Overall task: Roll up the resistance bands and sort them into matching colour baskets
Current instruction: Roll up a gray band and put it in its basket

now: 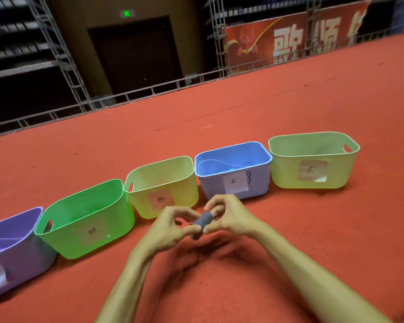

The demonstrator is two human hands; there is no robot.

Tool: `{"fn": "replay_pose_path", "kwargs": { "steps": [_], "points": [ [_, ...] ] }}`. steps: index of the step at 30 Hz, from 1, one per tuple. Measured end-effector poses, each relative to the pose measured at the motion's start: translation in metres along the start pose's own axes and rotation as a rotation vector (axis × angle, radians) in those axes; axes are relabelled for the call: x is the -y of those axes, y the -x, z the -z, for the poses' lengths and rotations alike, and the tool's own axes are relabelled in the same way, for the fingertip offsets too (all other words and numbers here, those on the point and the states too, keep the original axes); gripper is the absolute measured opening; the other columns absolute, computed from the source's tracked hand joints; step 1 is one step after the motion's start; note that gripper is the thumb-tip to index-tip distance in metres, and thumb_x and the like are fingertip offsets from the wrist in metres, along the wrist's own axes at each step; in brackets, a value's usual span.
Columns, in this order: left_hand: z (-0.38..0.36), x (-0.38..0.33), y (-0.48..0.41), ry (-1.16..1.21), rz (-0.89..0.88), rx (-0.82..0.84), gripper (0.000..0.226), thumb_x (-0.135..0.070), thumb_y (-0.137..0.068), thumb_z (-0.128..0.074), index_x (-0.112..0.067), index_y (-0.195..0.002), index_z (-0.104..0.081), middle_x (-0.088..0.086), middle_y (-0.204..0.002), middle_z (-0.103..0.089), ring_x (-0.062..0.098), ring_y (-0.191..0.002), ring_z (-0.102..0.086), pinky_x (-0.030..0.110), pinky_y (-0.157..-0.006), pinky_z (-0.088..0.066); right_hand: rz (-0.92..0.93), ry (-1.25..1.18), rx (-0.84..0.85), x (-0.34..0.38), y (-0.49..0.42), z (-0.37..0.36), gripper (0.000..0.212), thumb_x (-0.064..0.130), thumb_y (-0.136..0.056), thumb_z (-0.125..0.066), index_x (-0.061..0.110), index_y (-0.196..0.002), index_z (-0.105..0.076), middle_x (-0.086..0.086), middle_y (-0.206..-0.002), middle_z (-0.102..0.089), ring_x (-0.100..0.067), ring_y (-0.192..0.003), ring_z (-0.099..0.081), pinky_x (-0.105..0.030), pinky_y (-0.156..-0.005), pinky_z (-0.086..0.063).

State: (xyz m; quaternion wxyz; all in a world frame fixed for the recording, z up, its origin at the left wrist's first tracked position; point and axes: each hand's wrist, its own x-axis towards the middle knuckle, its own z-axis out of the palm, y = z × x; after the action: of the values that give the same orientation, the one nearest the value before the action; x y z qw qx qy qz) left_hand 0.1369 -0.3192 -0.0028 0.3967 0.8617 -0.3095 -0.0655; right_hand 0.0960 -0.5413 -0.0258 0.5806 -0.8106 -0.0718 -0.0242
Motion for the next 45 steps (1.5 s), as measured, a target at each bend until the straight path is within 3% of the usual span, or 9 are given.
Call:
{"fn": "replay_pose_path", "kwargs": {
  "steps": [4, 15, 22, 27, 29, 32, 36, 40, 45],
  "points": [
    [-0.031, -0.044, -0.039, 0.233, -0.087, -0.111, 0.016, -0.014, -0.086, -0.084, -0.014, -0.102, -0.080, 0.000, -0.098, -0.081, 0.020, -0.096, -0.076, 0.032, -0.086, -0.057, -0.001, -0.133, -0.157, 0.004, 0.009, 0.064, 0.036, -0.005, -0.063, -0.094, -0.005, -0.093, -0.074, -0.012, -0.081, -0.078, -0.014, -0.073, -0.072, -0.027, -0.070, -0.057],
    [-0.100, -0.165, -0.219, 0.385, -0.249, -0.251, 0.012, -0.003, -0.086, -0.081, 0.001, -0.096, -0.075, 0.012, -0.088, -0.080, 0.023, -0.084, -0.077, 0.034, -0.078, -0.062, 0.156, 0.189, -0.342, 0.046, -0.016, 0.270, 0.017, -0.002, -0.076, -0.086, 0.012, -0.083, -0.082, -0.001, -0.076, -0.078, 0.000, -0.065, -0.065, -0.019, -0.062, -0.051],
    [-0.143, -0.193, -0.323, 0.118, -0.148, -0.100, 0.012, -0.014, -0.074, -0.088, -0.017, -0.084, -0.082, -0.004, -0.075, -0.079, 0.006, -0.076, -0.075, 0.028, -0.071, -0.057, 0.003, 0.545, -0.283, 0.004, -0.059, 0.364, 0.014, 0.007, -0.069, -0.084, 0.016, -0.080, -0.081, -0.001, -0.076, -0.078, -0.020, -0.076, -0.075, -0.044, -0.073, -0.062],
    [-0.190, -0.202, -0.370, -0.036, -0.074, -0.045, 0.011, -0.023, -0.065, -0.088, -0.020, -0.073, -0.080, -0.003, -0.065, -0.072, 0.007, -0.062, -0.060, 0.029, -0.058, -0.048, -0.168, 0.769, -0.263, -0.022, -0.073, 0.397, 0.015, 0.013, -0.061, -0.085, 0.018, -0.070, -0.074, 0.000, -0.068, -0.073, -0.016, -0.067, -0.067, -0.030, -0.057, -0.052],
    [-0.205, -0.203, -0.387, -0.143, -0.041, -0.016, 0.014, -0.026, -0.062, -0.088, -0.019, -0.068, -0.078, 0.005, -0.064, -0.069, 0.016, -0.066, -0.057, 0.036, -0.057, -0.047, -0.243, 0.853, -0.247, -0.033, -0.081, 0.403, 0.022, 0.019, -0.056, -0.089, 0.019, -0.072, -0.074, -0.002, -0.072, -0.073, -0.020, -0.072, -0.069, -0.030, -0.060, -0.055],
    [-0.222, -0.199, -0.405, -0.248, 0.037, 0.035, 0.028, -0.031, -0.055, -0.097, -0.018, -0.069, -0.076, 0.000, -0.064, -0.063, 0.021, -0.069, -0.058, 0.030, -0.055, -0.039, -0.318, 0.989, -0.223, -0.047, -0.091, 0.400, 0.035, 0.027, -0.055, -0.092, 0.016, -0.083, -0.075, -0.004, -0.075, -0.067, -0.027, -0.075, -0.066, -0.035, -0.064, -0.056],
    [-0.238, -0.189, -0.419, -0.334, 0.083, 0.054, 0.048, -0.039, -0.046, -0.099, -0.011, -0.072, -0.070, 0.001, -0.066, -0.056, 0.029, -0.070, -0.061, 0.033, -0.056, -0.040, -0.317, 1.084, -0.218, -0.063, -0.099, 0.386, 0.039, 0.019, -0.067, -0.088, 0.014, -0.077, -0.050, -0.006, -0.079, -0.049, -0.031, -0.073, -0.055, -0.035, -0.061, -0.046],
    [-0.244, -0.186, -0.427, -0.369, 0.057, 0.087, 0.036, -0.034, -0.056, -0.093, -0.015, -0.082, -0.076, 0.005, -0.077, -0.069, 0.030, -0.081, -0.070, 0.035, -0.059, -0.049, -0.404, 1.027, -0.180, -0.065, -0.099, 0.398, 0.036, 0.015, -0.059, -0.092, 0.013, -0.069, -0.057, -0.006, -0.070, -0.064, -0.021, -0.061, -0.066, -0.028, -0.051, -0.049],
    [-0.260, -0.174, -0.416, -0.475, 0.019, 0.145, 0.018, -0.025, -0.073, -0.079, -0.016, -0.089, -0.074, 0.004, -0.086, -0.073, 0.029, -0.085, -0.070, 0.037, -0.065, -0.055, -0.414, 1.174, -0.111, -0.086, -0.087, 0.388, 0.027, 0.014, -0.074, -0.078, 0.017, -0.069, -0.052, -0.003, -0.070, -0.054, -0.028, -0.071, -0.058, -0.032, -0.061, -0.045]
  ]
}}
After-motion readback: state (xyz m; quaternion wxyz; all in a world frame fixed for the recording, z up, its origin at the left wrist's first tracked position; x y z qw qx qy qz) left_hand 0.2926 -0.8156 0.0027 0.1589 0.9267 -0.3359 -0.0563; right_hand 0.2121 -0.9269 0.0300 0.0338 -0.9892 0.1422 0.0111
